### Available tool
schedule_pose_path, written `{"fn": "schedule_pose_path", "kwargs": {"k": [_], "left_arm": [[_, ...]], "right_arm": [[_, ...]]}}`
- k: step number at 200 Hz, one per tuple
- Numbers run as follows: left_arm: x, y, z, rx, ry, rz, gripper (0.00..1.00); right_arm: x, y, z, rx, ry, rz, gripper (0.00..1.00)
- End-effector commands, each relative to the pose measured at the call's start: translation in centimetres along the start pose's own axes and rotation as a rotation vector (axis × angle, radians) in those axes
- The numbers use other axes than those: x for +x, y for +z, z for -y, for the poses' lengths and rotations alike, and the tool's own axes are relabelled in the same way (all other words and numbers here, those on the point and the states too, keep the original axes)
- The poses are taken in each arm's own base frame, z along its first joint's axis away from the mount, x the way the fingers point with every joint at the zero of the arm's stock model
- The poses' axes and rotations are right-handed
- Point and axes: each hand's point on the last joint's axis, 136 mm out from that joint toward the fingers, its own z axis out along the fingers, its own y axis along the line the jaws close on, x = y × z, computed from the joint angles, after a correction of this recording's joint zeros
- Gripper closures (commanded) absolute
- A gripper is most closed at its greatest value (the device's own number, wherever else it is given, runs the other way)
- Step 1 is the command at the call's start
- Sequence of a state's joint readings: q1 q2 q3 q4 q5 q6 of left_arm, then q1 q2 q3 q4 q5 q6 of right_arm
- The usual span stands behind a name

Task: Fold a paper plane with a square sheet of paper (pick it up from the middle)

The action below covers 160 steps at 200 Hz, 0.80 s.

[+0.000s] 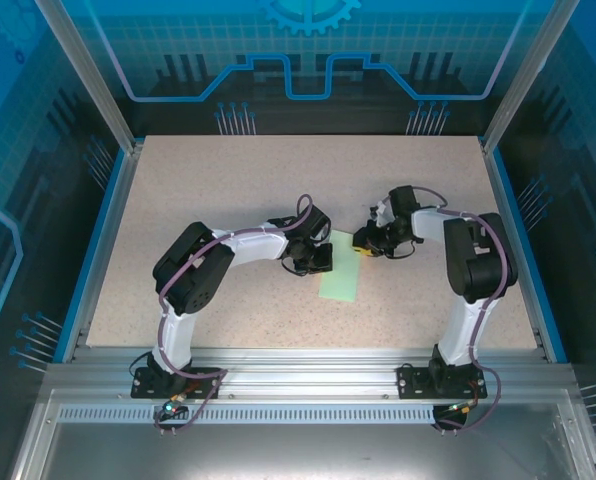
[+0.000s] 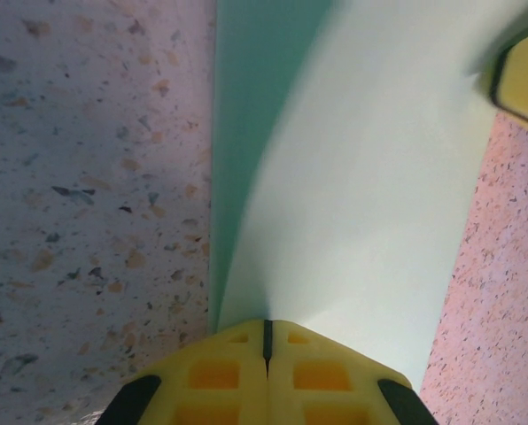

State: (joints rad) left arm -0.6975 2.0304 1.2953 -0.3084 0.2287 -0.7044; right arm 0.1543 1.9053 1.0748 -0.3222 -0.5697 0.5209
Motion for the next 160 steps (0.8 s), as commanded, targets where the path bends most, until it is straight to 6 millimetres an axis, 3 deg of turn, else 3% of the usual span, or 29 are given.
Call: {"fn": "schedule_pose_path", "kwargs": {"k": [1,55,117,160], "left_arm": [[2.6,0.9,-2.2,-0.084,-0.005,-0.082,1.0],[2.4,0.8,-2.0,-0.083,-0.003,-0.078,1.0],[2.5,0.8,-2.1,-0.084,-0.002,-0.081,1.0],[2.7,0.9,-2.2,-0.086,0.0,-0.084,1.0]], "right_arm": [[-1.8,-2.3,-1.5,0.012,-0.041,0.055,0.79],[-2.0,-0.6,-0.3,0.015,-0.013,0.015,0.79],[-2.1,1.4,3.3,0.104,0.05,-0.014,0.79],[-3.2,-0.9,0.0,0.043,0.0,0.025,0.79]]}}
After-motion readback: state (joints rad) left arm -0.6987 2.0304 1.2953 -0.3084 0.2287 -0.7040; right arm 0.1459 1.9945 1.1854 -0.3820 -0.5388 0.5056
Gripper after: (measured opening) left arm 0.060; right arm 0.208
